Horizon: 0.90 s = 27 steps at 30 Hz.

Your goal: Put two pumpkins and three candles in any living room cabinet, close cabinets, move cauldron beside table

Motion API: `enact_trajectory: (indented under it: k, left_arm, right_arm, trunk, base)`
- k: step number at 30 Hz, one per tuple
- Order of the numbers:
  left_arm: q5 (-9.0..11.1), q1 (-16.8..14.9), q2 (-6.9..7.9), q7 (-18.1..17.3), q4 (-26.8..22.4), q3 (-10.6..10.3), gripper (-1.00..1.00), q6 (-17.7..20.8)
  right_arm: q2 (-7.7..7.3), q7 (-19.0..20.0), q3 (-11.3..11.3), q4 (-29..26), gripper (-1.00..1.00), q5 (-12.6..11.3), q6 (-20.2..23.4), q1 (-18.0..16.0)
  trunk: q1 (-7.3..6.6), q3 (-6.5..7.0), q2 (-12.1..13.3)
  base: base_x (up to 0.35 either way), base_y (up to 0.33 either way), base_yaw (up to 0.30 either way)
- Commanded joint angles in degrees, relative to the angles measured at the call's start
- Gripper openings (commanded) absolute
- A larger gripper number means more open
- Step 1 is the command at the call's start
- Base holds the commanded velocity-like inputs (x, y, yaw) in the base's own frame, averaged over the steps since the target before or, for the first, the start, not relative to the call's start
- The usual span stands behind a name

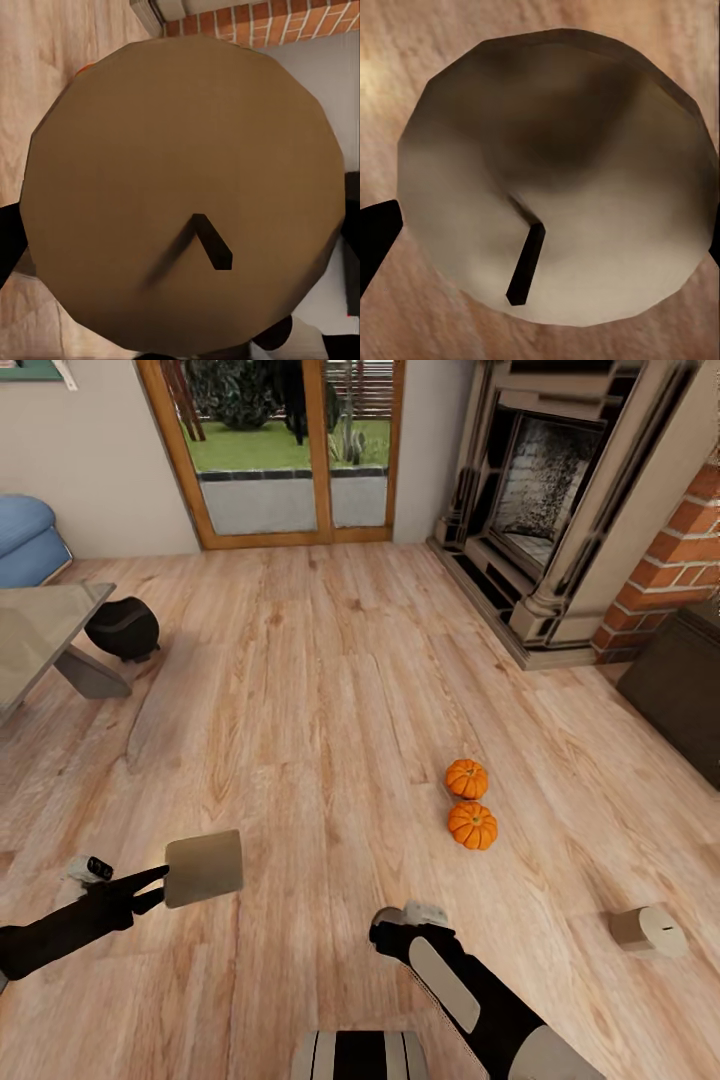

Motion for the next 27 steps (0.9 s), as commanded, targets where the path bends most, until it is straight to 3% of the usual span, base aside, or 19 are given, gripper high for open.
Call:
enact_trajectory:
  k: [1, 7, 11, 12, 16, 27]
  left_arm:
    - [-0.38, -0.02, 0.00, 0.12, -0.05, 0.03, -1.00, 0.39]
    - [-1.28, -0.02, 0.06, 0.43, -0.10, 0.12, -1.00, 0.40]
    - [-1.94, -0.02, 0.00, 2.74, -0.11, 0.21, -1.00, 0.46]
    - [-2.09, -0.02, -0.02, 5.60, -0.14, 0.30, -1.00, 0.47]
    - [-2.06, -0.08, -0.11, 10.19, -0.15, 0.33, -1.00, 0.47]
    - [-1.74, -0.19, -0.67, 23.38, -1.76, 0.33, -1.00, 0.55]
  right_arm:
    - [-0.02, -0.47, -0.56, -0.09, -1.00, -0.67, 0.07, -0.03]
    - [-0.03, -0.25, -1.88, -0.17, -1.00, -0.65, 0.22, -0.03]
    - [-0.03, 0.22, -1.96, -0.75, -1.00, -0.65, 0.36, -0.03]
    - [-0.14, 0.34, -1.86, -5.06, -1.00, -0.60, 0.87, -0.03]
    - [-1.85, 0.38, -1.74, -8.75, -1.00, -1.00, 1.14, -0.03]
    - [-2.48, 0.41, -1.77, -10.47, -1.00, -1.25, 1.43, -0.03]
  trunk:
    - [-0.03, 0.19, 0.00]
    - [-0.19, 1.52, 0.08]
    - [-0.29, 2.40, 0.13]
    - [-0.32, 2.62, 0.15]
    - [-0.42, 3.51, 0.20]
    - [-0.70, 5.95, 0.35]
  base:
    - [0.000, 0.000, 0.000]
    - [0.000, 0.000, 0.000]
    - [0.000, 0.000, 0.000]
    - [0.000, 0.000, 0.000]
    - [0.000, 0.000, 0.000]
    - [0.000, 0.000, 0.000]
